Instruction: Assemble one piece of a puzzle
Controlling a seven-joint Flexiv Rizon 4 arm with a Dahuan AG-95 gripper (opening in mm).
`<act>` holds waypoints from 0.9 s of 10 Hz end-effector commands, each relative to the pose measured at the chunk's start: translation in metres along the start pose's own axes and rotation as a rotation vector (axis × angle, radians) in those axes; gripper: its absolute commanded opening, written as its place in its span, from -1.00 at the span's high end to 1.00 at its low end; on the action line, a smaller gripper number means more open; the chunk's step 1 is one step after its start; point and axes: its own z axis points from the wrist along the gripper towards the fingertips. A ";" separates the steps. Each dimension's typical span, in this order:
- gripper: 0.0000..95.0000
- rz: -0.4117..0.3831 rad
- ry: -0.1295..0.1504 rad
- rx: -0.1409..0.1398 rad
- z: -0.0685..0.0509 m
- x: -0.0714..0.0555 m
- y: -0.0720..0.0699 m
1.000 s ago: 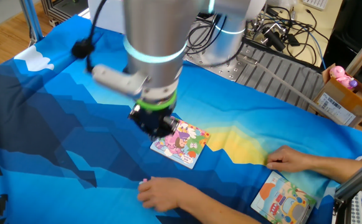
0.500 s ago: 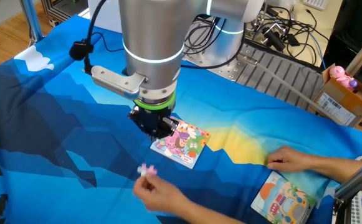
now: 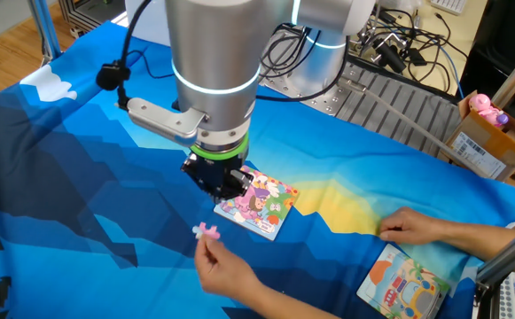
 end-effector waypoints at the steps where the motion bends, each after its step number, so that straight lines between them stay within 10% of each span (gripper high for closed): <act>1: 0.20 0.000 0.001 -0.001 0.001 -0.002 0.000; 9: 0.20 0.010 0.001 -0.009 0.001 -0.002 0.001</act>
